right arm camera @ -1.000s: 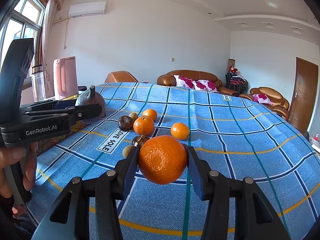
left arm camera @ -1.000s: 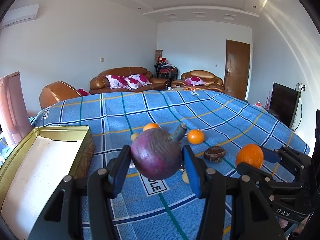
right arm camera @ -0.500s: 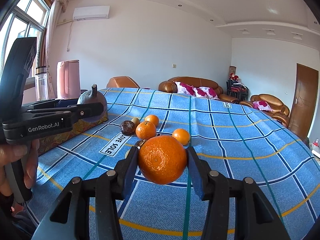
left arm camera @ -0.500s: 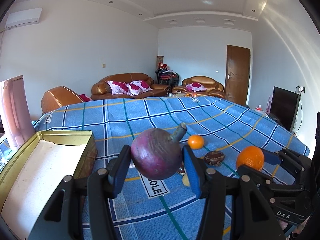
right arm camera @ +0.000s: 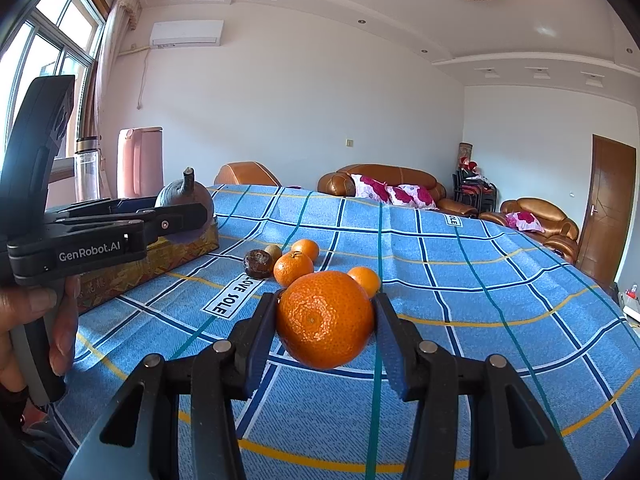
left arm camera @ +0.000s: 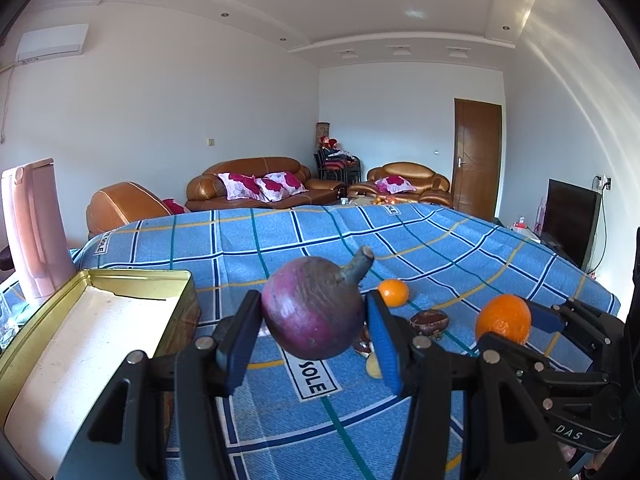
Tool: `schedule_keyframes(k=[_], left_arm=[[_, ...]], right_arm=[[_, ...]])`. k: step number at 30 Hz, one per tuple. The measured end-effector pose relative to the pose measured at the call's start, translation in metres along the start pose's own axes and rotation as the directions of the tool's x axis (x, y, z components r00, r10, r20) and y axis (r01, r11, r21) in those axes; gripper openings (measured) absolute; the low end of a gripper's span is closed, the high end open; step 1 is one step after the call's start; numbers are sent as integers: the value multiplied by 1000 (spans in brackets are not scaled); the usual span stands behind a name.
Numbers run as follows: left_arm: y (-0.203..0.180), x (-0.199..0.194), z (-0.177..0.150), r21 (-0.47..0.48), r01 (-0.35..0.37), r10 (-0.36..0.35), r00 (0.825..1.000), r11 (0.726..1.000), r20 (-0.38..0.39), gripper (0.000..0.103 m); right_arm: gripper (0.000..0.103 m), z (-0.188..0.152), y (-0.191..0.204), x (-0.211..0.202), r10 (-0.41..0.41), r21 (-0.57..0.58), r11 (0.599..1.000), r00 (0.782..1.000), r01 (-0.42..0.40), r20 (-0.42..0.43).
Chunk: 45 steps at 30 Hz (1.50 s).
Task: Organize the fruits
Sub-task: 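Lift and carry the purple fruit and the orange toward the gold tin with both tools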
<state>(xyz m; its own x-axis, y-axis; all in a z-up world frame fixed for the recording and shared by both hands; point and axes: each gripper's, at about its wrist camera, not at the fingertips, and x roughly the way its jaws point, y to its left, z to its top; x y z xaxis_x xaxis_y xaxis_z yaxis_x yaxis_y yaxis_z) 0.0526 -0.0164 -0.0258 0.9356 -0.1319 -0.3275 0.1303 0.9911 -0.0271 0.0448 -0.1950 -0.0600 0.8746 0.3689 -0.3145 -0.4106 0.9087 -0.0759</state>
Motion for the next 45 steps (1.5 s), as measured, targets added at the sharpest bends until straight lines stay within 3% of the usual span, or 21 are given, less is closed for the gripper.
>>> schedule_keyframes(k=[19,33,45], left_arm=[[1,-14,0,-12,-28,29,997,1000,76,54],[7,-16,-2,-26,-29,31,998,999,54,54],[23,-22,-1,-50,-46,48,998,998,32,54]], right_arm=[[50,-1,3,-7,13,-25,1000,999,-12,52],[50,7,10,-4,-16,-60,998,1000,17,17],[50,26,29,-2,14,-99,995,1000,-12,12]])
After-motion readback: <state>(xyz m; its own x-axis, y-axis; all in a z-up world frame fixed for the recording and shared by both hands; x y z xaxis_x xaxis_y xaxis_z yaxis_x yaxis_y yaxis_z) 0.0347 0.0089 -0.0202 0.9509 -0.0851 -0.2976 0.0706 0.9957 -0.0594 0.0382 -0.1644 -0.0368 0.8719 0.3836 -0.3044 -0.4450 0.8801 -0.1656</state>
